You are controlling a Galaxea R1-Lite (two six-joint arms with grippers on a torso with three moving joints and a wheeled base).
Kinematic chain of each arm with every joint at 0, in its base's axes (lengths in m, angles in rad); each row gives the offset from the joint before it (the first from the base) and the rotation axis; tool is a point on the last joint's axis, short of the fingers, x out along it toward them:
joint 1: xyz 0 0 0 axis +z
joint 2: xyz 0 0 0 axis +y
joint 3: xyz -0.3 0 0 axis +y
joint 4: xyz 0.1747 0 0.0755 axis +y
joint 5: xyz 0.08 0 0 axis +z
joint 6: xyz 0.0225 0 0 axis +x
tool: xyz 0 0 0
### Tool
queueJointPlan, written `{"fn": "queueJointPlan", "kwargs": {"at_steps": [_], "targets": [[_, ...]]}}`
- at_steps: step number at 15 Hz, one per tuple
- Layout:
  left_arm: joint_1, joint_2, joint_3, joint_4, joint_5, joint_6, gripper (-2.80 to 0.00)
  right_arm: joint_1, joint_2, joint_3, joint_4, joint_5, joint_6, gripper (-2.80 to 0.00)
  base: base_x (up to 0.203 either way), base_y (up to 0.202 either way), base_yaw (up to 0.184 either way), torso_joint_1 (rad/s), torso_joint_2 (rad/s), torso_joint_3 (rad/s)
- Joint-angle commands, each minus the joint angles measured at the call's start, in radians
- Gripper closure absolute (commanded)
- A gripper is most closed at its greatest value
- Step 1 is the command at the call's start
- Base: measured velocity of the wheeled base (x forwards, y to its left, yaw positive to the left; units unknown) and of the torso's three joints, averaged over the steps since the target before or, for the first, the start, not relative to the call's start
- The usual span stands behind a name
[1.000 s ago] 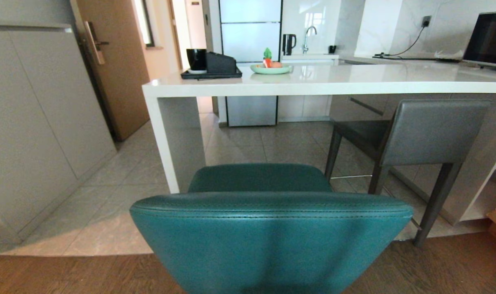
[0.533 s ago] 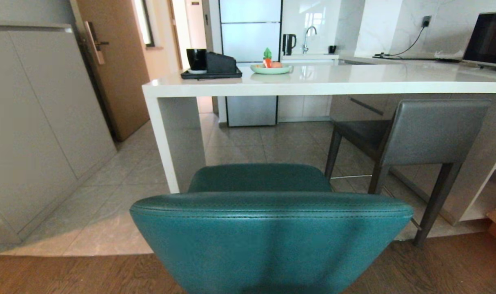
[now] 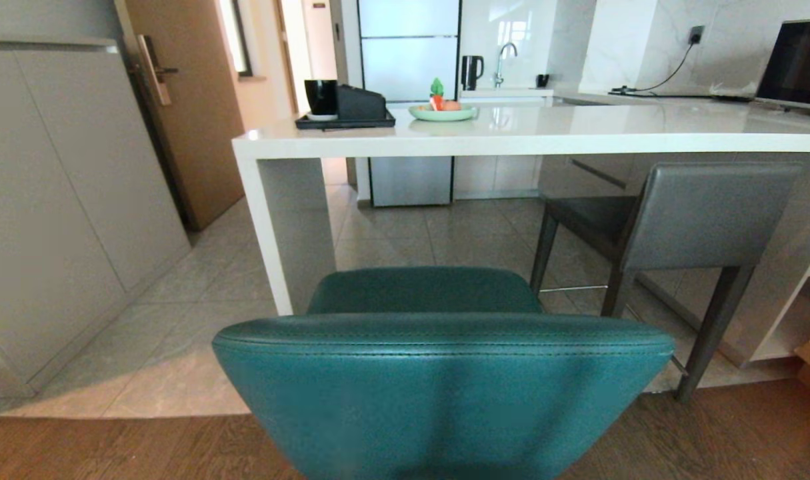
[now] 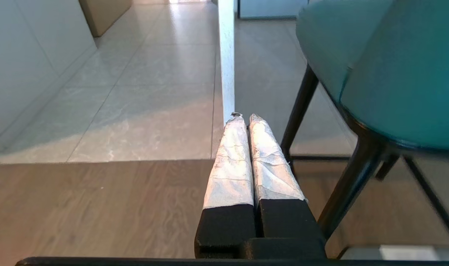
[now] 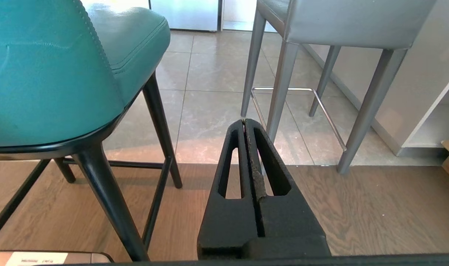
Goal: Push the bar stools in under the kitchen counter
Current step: Pull the gray chair out from under the dining table
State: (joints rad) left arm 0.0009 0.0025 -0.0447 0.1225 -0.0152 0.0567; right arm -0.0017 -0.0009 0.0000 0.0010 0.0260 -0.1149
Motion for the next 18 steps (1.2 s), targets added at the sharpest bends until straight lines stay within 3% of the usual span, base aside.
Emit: {"fn": "queueJointPlan", "kwargs": {"at_steps": [1,6,9,11,18], "targets": [[0.0,0.006,-0.025,0.071,-0.017,0.022,0.0,0.0,0.001,0.005,0.0,0.002,0.001,0.0,0.0,0.0,0.0,0.0,0.0,0.0],[0.002,-0.001,-0.012,0.048,-0.007,0.024,0.0,0.0,0.001,0.005,0.0,-0.009,0.032,0.0,0.0,0.0,0.0,0.0,0.0,0.0],[0.001,-0.001,0.014,-0.04,0.004,-0.018,0.0,0.0,0.002,0.005,-0.007,-0.03,0.131,0.0,0.0,0.0,0.0,0.0,0.0,0.0],[-0.002,-0.001,0.016,-0.044,0.014,-0.053,0.0,0.0,0.002,0.005,-0.009,-0.031,0.129,0.0,0.0,0.0,0.0,0.0,0.0,0.0],[-0.001,-0.001,0.016,-0.046,0.024,-0.064,0.0,0.0,0.002,0.005,-0.009,-0.031,0.129,0.0,0.0,0.0,0.0,0.0,0.0,0.0]]}}
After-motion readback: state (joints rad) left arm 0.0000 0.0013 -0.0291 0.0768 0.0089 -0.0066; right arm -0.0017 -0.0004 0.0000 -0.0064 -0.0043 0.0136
